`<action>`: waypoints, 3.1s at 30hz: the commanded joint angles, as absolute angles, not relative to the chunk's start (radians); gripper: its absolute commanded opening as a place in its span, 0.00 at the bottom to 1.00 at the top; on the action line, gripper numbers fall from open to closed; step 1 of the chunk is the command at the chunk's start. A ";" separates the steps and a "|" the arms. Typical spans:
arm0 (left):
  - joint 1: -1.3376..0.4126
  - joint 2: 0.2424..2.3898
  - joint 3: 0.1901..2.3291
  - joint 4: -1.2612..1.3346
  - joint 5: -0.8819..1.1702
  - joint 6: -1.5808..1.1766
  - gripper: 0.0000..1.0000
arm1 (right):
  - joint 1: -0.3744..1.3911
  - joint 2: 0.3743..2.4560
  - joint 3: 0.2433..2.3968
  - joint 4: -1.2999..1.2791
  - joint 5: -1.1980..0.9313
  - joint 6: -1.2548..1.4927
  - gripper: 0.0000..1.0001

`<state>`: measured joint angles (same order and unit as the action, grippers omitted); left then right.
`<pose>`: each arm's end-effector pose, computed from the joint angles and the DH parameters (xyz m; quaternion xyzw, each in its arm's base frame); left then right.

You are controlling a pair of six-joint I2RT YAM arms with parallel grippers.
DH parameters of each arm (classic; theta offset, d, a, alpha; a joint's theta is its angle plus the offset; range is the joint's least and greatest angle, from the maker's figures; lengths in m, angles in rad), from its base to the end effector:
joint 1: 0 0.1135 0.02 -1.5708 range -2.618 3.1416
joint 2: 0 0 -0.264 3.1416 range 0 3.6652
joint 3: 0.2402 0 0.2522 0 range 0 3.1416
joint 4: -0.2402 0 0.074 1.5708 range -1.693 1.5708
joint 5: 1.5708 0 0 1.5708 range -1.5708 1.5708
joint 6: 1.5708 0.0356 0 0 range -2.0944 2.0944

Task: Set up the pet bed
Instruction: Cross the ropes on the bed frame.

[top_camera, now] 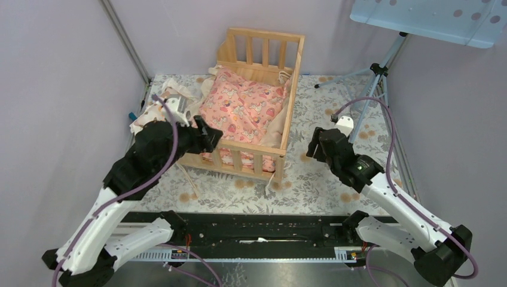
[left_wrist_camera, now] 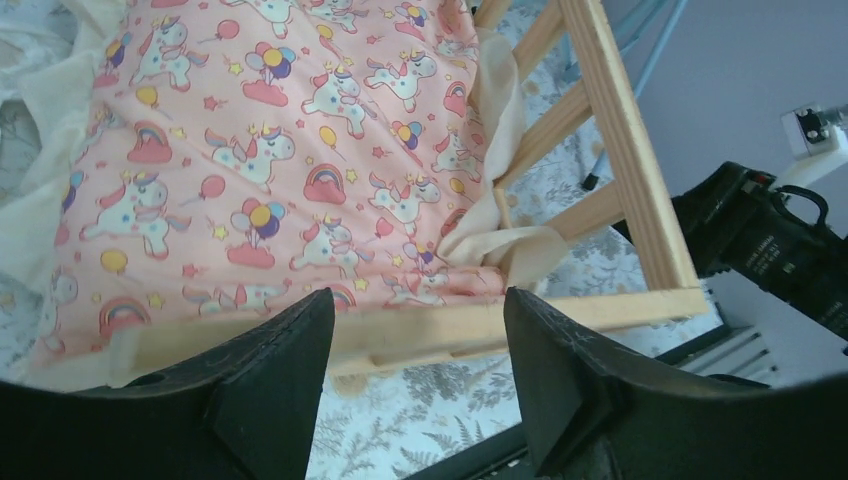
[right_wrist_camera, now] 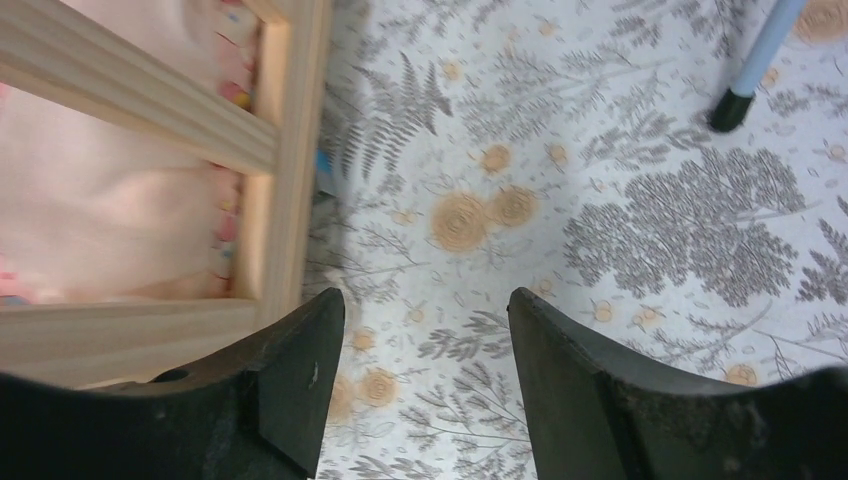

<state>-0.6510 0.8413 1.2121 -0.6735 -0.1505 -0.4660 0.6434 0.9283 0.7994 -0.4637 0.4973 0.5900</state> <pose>0.1264 -0.0896 0.4224 0.0299 0.8040 -0.2617 0.5331 0.1700 0.1063 0.2941 0.0927 0.8584 0.0861 0.4971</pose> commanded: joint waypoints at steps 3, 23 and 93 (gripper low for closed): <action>-0.678 0.758 1.246 -0.836 -0.216 -0.630 0.59 | 0.646 0.992 1.012 -0.451 0.474 0.488 0.72; -0.676 0.911 1.083 -0.883 -0.199 -0.625 0.30 | 0.646 1.175 1.273 -0.460 0.443 0.395 0.73; -1.435 1.503 0.394 0.874 -0.854 -0.621 0.00 | 0.646 0.777 0.528 -0.269 0.249 0.665 0.75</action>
